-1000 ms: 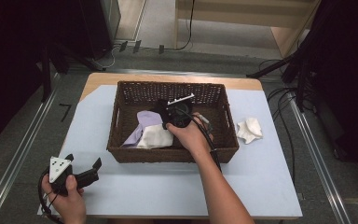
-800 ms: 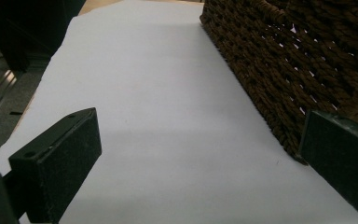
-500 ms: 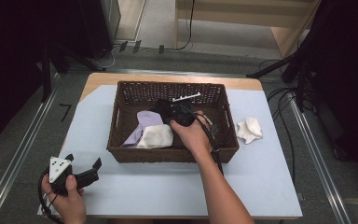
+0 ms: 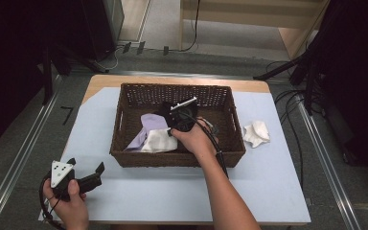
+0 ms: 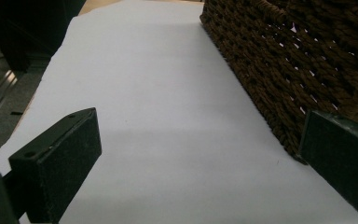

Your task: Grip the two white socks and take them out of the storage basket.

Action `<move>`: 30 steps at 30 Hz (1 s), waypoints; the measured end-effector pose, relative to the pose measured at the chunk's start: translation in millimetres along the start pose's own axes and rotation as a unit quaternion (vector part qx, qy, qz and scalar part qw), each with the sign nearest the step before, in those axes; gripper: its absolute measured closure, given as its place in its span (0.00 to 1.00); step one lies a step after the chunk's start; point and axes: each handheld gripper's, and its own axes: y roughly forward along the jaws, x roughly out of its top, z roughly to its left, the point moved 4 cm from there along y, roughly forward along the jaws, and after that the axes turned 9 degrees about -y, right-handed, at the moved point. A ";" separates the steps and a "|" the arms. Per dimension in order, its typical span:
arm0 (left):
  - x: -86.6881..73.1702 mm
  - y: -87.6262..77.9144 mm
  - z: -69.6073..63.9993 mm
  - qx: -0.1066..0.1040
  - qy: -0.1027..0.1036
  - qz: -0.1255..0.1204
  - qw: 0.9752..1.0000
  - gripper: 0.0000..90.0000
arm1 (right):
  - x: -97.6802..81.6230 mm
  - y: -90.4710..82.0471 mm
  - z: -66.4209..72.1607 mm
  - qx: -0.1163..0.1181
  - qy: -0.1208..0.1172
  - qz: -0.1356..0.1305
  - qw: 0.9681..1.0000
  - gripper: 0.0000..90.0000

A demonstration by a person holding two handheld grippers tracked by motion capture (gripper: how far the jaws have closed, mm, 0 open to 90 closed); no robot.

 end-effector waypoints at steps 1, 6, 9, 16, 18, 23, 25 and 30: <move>0.0 0.0 0.0 0.000 0.000 0.000 1.000 0.00 | -0.7 -0.9 -0.7 -0.006 -0.009 0.008 1.000 0.96; -0.1 -0.2 -0.2 0.001 0.000 -0.001 1.000 0.00 | 2.1 -15.1 -8.1 -0.064 -0.020 -0.027 0.997 0.97; 0.0 -0.2 -0.1 0.000 0.000 -0.003 1.000 0.00 | 5.2 -31.9 -19.0 -0.133 -0.004 -0.081 0.988 0.97; 0.0 -0.4 0.2 -0.002 0.000 -0.001 1.000 0.00 | 5.0 -43.5 -22.8 -0.196 0.001 -0.119 0.973 0.92; 0.0 -0.3 0.2 -0.001 -0.001 -0.001 1.000 0.00 | 6.0 -36.9 -16.8 -0.159 -0.012 -0.113 0.981 0.87; 0.0 -0.2 0.1 -0.001 0.000 0.000 1.000 0.00 | 6.9 -20.5 -5.7 -0.082 -0.024 -0.094 0.992 0.64; 0.1 0.0 0.0 0.000 0.001 0.000 1.000 0.00 | 6.4 -14.1 -3.2 -0.079 -0.039 -0.077 0.993 0.54; 0.0 0.5 -0.2 0.002 0.002 0.002 1.000 0.00 | 11.2 -11.2 -6.5 -0.057 -0.020 -0.080 0.995 0.37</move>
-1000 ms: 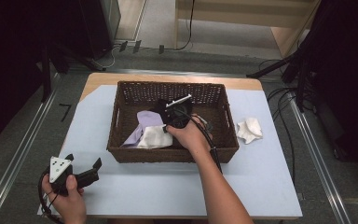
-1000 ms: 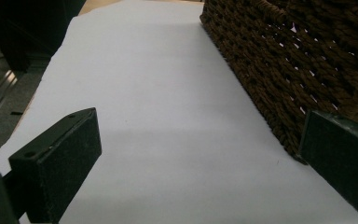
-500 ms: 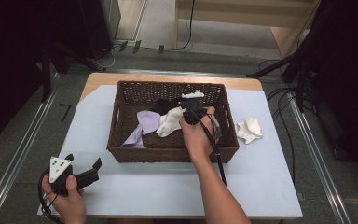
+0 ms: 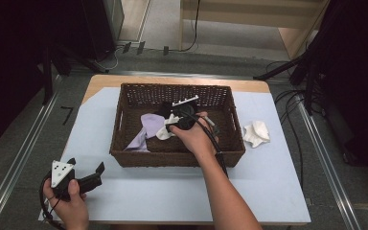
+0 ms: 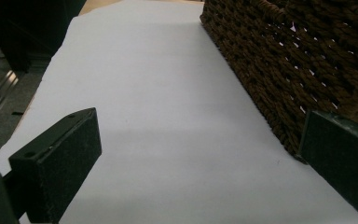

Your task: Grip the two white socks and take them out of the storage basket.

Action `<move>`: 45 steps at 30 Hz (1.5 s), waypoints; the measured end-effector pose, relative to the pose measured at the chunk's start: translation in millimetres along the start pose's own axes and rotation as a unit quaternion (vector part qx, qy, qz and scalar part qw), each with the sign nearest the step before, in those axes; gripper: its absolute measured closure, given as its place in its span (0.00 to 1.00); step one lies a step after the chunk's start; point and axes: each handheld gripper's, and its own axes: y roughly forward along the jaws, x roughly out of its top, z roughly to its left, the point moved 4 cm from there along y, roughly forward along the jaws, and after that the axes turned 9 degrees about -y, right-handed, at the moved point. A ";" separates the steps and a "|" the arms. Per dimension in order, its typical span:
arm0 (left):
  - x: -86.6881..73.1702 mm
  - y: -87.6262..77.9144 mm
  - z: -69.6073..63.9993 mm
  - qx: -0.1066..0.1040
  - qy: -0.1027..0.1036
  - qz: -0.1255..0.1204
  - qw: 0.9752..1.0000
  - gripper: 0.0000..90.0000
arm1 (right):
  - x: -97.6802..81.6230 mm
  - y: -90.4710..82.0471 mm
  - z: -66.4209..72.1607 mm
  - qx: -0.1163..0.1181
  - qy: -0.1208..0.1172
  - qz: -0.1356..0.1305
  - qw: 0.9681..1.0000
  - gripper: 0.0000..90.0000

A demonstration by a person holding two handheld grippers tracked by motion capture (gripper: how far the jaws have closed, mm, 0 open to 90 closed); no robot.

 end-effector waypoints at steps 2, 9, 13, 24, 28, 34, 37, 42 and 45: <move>0.0 -0.1 -0.1 0.000 0.000 0.000 1.000 0.00 | 3.9 2.9 1.0 0.010 0.013 -0.016 1.000 0.29; 0.0 0.5 -0.3 0.000 -0.001 0.001 1.000 0.00 | 1.4 17.7 1.1 -0.037 -0.015 0.026 0.999 0.21; 0.0 0.3 -0.3 0.000 -0.001 0.000 1.000 0.00 | -6.1 21.5 -2.5 -0.067 -0.024 0.055 0.996 0.31; 0.1 -0.2 0.5 -0.003 -0.004 -0.002 1.000 0.00 | -6.9 6.6 -4.8 -0.050 -0.002 0.067 0.997 0.87; 0.2 0.0 0.7 -0.003 -0.004 -0.002 1.000 0.00 | -2.1 -2.6 -6.5 -0.064 -0.001 0.033 0.997 0.88; 0.2 0.2 0.7 -0.003 -0.005 -0.002 1.000 0.00 | 4.0 -18.1 -9.5 -0.070 0.015 -0.028 0.997 0.87; 0.2 0.3 0.5 -0.002 -0.006 -0.001 1.000 0.00 | 5.7 -27.5 -11.9 -0.066 0.025 -0.060 0.996 0.87; 0.3 0.7 0.3 -0.002 -0.004 0.001 1.000 0.00 | 6.7 -43.8 -19.2 -0.063 0.034 -0.102 0.992 0.87; 0.3 0.8 0.1 -0.002 -0.004 0.001 1.000 0.00 | 4.0 -50.3 -25.3 -0.070 0.036 -0.110 0.991 0.87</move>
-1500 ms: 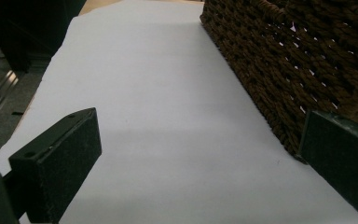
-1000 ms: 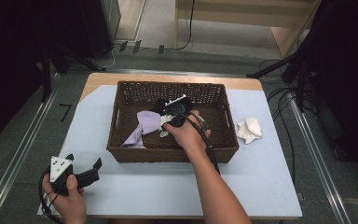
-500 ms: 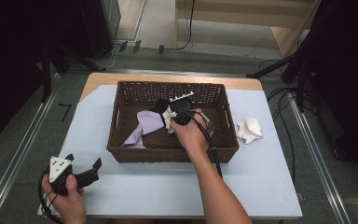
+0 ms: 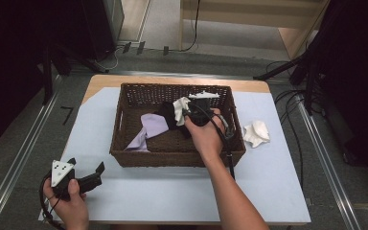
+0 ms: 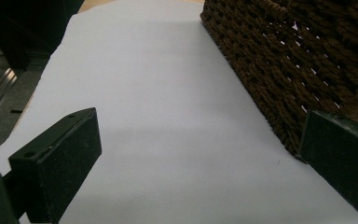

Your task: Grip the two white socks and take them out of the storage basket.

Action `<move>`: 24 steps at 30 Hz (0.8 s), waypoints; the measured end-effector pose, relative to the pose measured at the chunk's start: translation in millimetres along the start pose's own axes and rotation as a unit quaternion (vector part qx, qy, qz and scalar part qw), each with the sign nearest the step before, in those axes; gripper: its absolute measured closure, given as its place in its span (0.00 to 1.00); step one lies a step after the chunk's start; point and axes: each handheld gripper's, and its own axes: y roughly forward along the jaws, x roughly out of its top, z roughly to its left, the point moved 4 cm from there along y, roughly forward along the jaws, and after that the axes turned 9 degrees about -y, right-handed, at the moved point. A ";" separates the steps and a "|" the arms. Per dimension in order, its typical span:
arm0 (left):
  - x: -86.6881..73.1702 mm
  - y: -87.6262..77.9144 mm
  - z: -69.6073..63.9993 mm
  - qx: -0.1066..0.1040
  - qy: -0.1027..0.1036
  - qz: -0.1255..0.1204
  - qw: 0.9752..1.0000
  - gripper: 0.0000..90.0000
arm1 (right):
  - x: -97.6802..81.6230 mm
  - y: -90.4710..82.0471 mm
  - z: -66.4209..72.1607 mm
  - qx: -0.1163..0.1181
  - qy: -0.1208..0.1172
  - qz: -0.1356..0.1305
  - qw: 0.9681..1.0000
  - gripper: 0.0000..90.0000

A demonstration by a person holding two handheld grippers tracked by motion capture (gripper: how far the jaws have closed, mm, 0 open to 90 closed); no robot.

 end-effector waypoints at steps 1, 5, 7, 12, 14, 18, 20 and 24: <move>0.0 -0.1 -0.1 0.000 0.000 0.000 1.000 0.00 | -0.7 -2.0 -2.6 -0.002 -0.001 -0.001 1.000 0.87; -0.2 0.1 -0.6 0.002 0.003 0.001 1.000 0.00 | -2.2 -11.6 -11.4 -0.016 -0.003 -0.012 1.000 0.87; -0.2 0.0 -0.4 0.002 0.005 0.001 1.000 0.00 | -2.1 -16.7 -15.2 -0.014 0.001 -0.020 1.000 0.87; -0.1 0.1 -0.5 0.002 0.004 0.001 1.000 0.00 | -4.3 -28.3 -26.8 -0.023 -0.004 -0.034 0.999 0.87; -0.2 0.1 -0.4 0.002 0.005 0.001 1.000 0.00 | -5.0 -32.9 -32.0 -0.027 -0.005 -0.044 0.999 0.87; -0.2 0.0 -0.5 0.002 0.006 0.002 1.000 0.00 | -5.6 -42.2 -39.7 -0.033 -0.007 -0.052 0.998 0.87; -0.1 0.1 -0.5 0.002 0.006 0.002 1.000 0.00 | -6.1 -46.3 -43.6 -0.038 -0.007 -0.056 0.998 0.87; -0.2 0.0 -0.5 0.003 0.006 0.002 1.000 0.00 | -6.7 -55.0 -53.0 -0.044 -0.002 -0.073 0.996 0.87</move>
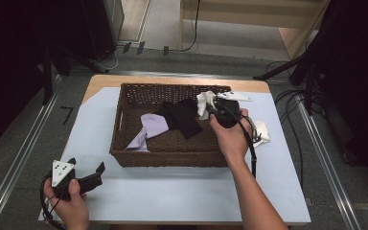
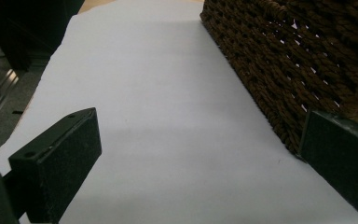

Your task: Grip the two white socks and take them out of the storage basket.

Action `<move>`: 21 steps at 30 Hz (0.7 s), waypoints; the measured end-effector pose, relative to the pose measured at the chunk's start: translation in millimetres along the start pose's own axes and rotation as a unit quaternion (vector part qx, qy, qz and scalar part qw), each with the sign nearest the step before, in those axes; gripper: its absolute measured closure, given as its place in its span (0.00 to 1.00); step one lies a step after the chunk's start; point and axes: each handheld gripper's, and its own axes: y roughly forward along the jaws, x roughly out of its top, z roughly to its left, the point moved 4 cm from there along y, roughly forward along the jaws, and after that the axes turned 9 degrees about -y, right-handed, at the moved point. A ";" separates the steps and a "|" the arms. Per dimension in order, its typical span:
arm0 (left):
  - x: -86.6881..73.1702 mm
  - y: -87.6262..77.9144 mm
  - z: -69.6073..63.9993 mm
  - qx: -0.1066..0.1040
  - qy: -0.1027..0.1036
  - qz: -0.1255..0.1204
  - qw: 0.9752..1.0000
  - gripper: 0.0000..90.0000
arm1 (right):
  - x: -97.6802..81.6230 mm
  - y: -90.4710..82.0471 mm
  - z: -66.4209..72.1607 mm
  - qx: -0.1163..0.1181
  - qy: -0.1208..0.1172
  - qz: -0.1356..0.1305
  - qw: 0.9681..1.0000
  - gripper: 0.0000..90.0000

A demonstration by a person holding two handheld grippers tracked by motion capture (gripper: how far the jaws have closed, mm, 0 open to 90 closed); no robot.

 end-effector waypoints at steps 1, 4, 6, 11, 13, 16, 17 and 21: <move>0.0 -0.1 -0.1 0.001 0.000 0.000 1.000 0.00 | 0.2 -1.7 -2.7 -0.002 0.001 -0.006 1.000 0.87; 0.0 0.0 -0.1 0.000 0.000 0.000 1.000 0.00 | 0.6 -7.4 -10.6 -0.010 0.004 -0.021 1.000 0.87; 0.0 0.0 0.0 0.000 0.001 0.000 1.000 0.00 | 0.7 -10.9 -15.3 -0.013 0.008 -0.029 0.999 0.87; 0.0 0.1 -0.1 0.000 0.001 0.000 1.000 0.00 | -0.9 -18.6 -26.6 -0.020 0.014 -0.053 0.998 0.87; -0.1 0.2 -0.3 0.001 0.001 0.000 1.000 0.00 | -1.0 -22.0 -29.9 -0.015 0.034 -0.070 0.997 0.87; -0.1 0.2 -0.4 0.001 0.001 -0.001 1.000 0.00 | 0.7 -26.0 -32.8 -0.017 0.043 -0.085 0.995 0.87; -0.1 0.1 -0.4 0.002 0.001 -0.001 1.000 0.00 | 1.5 -27.1 -33.6 -0.017 0.043 -0.088 0.995 0.87; 0.0 0.1 -0.3 0.000 0.001 0.000 1.000 0.00 | 3.3 -33.0 -40.6 -0.027 0.049 -0.094 0.994 0.87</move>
